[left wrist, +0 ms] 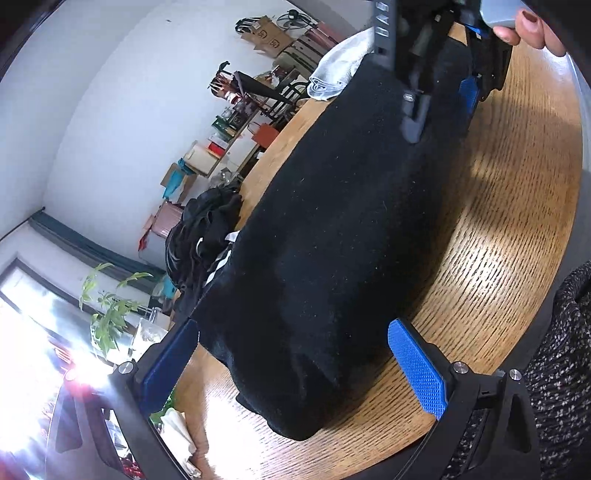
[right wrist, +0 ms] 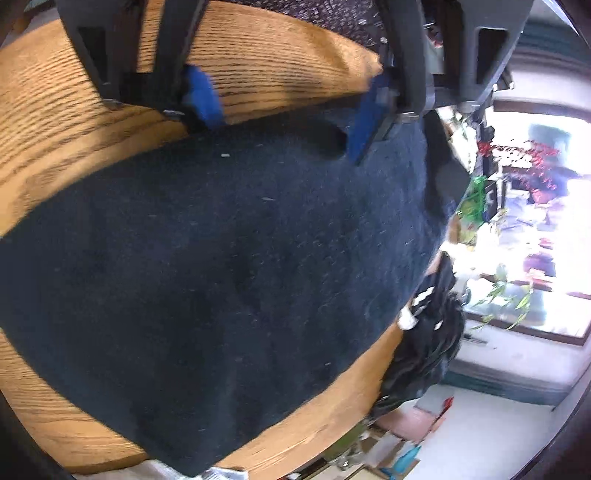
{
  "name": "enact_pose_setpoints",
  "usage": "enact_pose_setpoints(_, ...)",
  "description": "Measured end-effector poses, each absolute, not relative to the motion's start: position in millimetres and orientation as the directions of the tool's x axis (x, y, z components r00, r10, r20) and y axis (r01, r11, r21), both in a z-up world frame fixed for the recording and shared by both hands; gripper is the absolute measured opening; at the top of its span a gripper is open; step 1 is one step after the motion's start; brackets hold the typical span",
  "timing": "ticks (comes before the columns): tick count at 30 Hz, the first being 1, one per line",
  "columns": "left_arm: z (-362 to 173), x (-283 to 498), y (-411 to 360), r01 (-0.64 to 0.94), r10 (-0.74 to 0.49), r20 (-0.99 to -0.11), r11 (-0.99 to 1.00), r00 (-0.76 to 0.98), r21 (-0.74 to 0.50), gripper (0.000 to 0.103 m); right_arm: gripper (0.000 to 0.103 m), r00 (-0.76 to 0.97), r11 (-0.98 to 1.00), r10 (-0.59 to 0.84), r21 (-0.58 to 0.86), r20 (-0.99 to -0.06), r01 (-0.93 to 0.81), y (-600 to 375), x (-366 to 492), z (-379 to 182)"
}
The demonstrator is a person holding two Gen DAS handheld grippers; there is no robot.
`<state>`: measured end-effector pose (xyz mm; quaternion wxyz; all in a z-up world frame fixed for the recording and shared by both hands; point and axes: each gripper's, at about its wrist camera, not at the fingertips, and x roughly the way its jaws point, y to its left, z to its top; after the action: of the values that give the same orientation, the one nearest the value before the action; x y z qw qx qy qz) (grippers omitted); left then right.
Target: Fold clothes
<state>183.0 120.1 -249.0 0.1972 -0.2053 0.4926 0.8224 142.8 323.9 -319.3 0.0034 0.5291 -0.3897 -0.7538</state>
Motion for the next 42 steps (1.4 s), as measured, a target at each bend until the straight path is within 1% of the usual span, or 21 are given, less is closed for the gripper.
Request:
enact_pose_setpoints(2,-249,186,120,-0.528,0.126,-0.530,-0.429,-0.838,0.733,0.102,0.039,-0.438,-0.690,-0.426,0.597,-0.792,-0.408,328,145,-322)
enact_pose_setpoints(4,-251,189,120,-0.532,0.133,-0.530,-0.419,-0.838,0.736,0.102,0.034,-0.440,-0.671,-0.445,0.616,-0.780,-0.413,332,147,-323)
enact_pose_setpoints(7,-254,191,121,-0.540,0.140,-0.534,-0.406,-0.834,0.737,0.102,0.030,-0.459,-0.671,-0.441,0.623,-0.771,-0.402,333,147,-312)
enact_pose_setpoints(17,-269,196,142,-0.507,0.131,-0.496,-0.364,-0.858,0.781,0.102,0.028,-0.549,-0.643,-0.444,0.679,-0.708,-0.354,333,141,-267)
enact_pose_setpoints(22,-267,183,139,-0.560,0.149,-0.549,-0.384,-0.823,0.734,0.103,0.028,-0.566,-0.617,-0.457,0.703,-0.686,-0.353,333,134,-261)
enact_pose_setpoints(25,-259,172,132,-0.546,0.130,-0.553,-0.452,-0.823,0.706,0.103,0.028,-0.578,-0.600,-0.467,0.720,-0.670,-0.349,335,132,-258)
enact_pose_setpoints(28,-246,164,127,-0.569,0.180,-0.573,-0.532,-0.799,0.627,0.103,0.028,-0.588,-0.589,-0.471,0.731,-0.657,-0.345,337,130,-256)
enact_pose_setpoints(32,-257,158,132,-0.558,0.141,-0.571,-0.489,-0.809,0.671,0.103,0.028,-0.595,-0.576,-0.480,0.743,-0.645,-0.341,339,125,-251)
enact_pose_setpoints(34,-260,158,134,-0.574,0.149,-0.583,-0.480,-0.799,0.663,0.103,0.027,-0.603,-0.570,-0.482,0.750,-0.636,-0.336,340,122,-248)
enact_pose_setpoints(37,-265,148,136,-0.529,0.095,-0.562,-0.494,-0.821,0.689,0.102,0.027,-0.616,-0.566,-0.478,0.756,-0.626,-0.328,343,120,-244)
enact_pose_setpoints(38,-266,142,135,-0.516,0.076,-0.560,-0.507,-0.825,0.691,0.101,0.027,-0.617,-0.565,-0.479,0.757,-0.624,-0.328,344,120,-244)
enact_pose_setpoints(40,-264,135,129,-0.512,0.066,-0.576,-0.550,-0.815,0.660,0.095,0.027,-0.618,-0.562,-0.481,0.759,-0.622,-0.327,345,119,-244)
enact_pose_setpoints(41,-263,130,127,-0.508,0.066,-0.582,-0.573,-0.810,0.643,0.079,0.027,-0.618,-0.561,-0.482,0.761,-0.621,-0.327,345,119,-244)
enact_pose_setpoints(42,-261,124,126,-0.509,0.063,-0.593,-0.591,-0.803,0.626,0.052,0.027,-0.619,-0.560,-0.483,0.762,-0.620,-0.326,346,119,-244)
